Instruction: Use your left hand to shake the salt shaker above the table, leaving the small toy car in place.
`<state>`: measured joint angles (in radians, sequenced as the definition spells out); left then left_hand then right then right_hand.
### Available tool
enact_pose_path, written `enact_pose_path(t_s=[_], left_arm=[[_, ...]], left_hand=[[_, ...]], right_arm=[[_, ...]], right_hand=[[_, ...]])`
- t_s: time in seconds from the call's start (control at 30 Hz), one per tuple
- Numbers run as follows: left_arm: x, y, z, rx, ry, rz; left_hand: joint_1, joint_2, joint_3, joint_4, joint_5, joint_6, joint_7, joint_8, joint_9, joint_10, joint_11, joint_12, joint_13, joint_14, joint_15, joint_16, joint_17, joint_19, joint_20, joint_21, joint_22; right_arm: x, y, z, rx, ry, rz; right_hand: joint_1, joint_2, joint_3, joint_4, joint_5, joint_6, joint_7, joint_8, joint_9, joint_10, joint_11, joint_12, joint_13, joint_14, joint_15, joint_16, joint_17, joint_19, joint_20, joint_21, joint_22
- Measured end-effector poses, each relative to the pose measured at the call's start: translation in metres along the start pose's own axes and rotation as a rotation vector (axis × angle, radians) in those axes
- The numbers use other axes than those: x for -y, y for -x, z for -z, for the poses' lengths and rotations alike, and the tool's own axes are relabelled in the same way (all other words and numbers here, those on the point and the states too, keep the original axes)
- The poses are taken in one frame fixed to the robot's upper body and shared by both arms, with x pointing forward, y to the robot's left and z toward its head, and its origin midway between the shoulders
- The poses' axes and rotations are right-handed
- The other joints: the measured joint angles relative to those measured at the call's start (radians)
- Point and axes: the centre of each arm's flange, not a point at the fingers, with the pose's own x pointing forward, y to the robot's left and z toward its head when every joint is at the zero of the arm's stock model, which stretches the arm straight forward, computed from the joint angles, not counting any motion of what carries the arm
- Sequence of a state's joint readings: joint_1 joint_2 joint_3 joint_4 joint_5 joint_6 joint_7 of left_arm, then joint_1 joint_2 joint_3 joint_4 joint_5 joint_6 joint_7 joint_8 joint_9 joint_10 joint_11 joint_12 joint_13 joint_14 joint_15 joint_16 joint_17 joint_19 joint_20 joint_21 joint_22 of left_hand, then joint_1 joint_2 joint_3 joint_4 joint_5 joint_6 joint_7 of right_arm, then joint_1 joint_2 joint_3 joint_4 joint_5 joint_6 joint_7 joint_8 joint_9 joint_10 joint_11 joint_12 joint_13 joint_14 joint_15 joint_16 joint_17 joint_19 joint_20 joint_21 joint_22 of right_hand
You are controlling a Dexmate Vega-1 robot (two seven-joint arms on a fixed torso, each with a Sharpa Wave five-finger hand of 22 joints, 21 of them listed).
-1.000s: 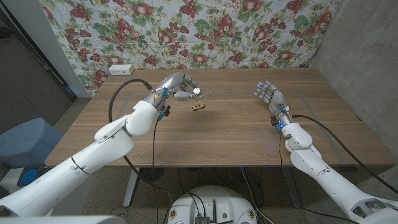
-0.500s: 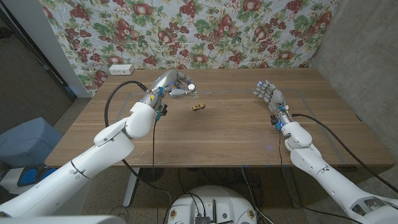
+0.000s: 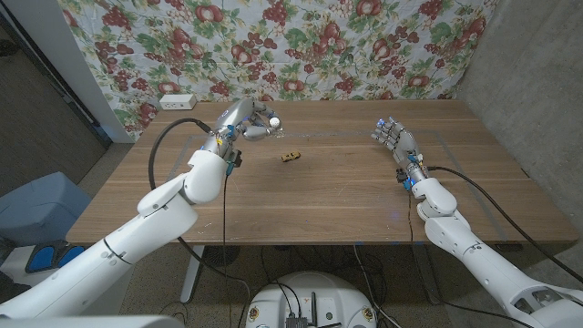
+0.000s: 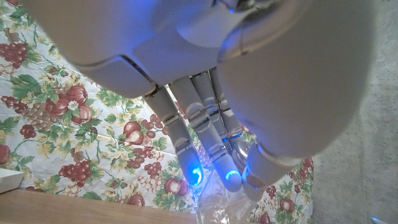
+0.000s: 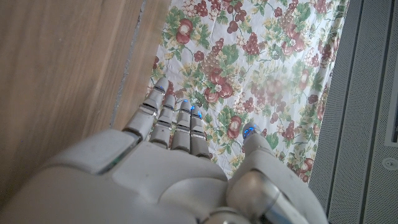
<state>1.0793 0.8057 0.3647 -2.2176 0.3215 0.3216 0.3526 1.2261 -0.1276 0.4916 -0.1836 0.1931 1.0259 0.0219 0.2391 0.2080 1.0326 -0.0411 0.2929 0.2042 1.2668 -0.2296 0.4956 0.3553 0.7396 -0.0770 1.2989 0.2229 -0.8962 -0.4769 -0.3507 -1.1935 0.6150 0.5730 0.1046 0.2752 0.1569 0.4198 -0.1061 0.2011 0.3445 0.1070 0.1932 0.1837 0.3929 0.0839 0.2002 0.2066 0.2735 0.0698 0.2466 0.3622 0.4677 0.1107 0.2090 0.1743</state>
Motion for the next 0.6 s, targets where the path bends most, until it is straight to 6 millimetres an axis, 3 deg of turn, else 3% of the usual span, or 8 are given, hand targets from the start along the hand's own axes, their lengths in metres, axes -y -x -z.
enact_pose_path(t_s=[0.6], left_arm=[[-0.004,0.012,-0.018,0.133,-0.098,-0.239]], left_hand=[[0.009,0.005,0.000,0.000,0.007,0.008,0.000,-0.009,0.000,0.000,0.000,-0.006,0.000,-0.008,-0.001,-0.004,-0.003,-0.009,0.005,0.018,-0.005]], right_arm=[[0.000,-0.002,0.002,-0.002,-0.002,0.003]], right_hand=[[0.000,0.000,0.004,-0.004,0.000,0.000,0.000,0.000,0.000,0.000,0.000,0.000,0.000,0.000,0.000,0.000,-0.006,0.000,0.000,0.000,0.000]])
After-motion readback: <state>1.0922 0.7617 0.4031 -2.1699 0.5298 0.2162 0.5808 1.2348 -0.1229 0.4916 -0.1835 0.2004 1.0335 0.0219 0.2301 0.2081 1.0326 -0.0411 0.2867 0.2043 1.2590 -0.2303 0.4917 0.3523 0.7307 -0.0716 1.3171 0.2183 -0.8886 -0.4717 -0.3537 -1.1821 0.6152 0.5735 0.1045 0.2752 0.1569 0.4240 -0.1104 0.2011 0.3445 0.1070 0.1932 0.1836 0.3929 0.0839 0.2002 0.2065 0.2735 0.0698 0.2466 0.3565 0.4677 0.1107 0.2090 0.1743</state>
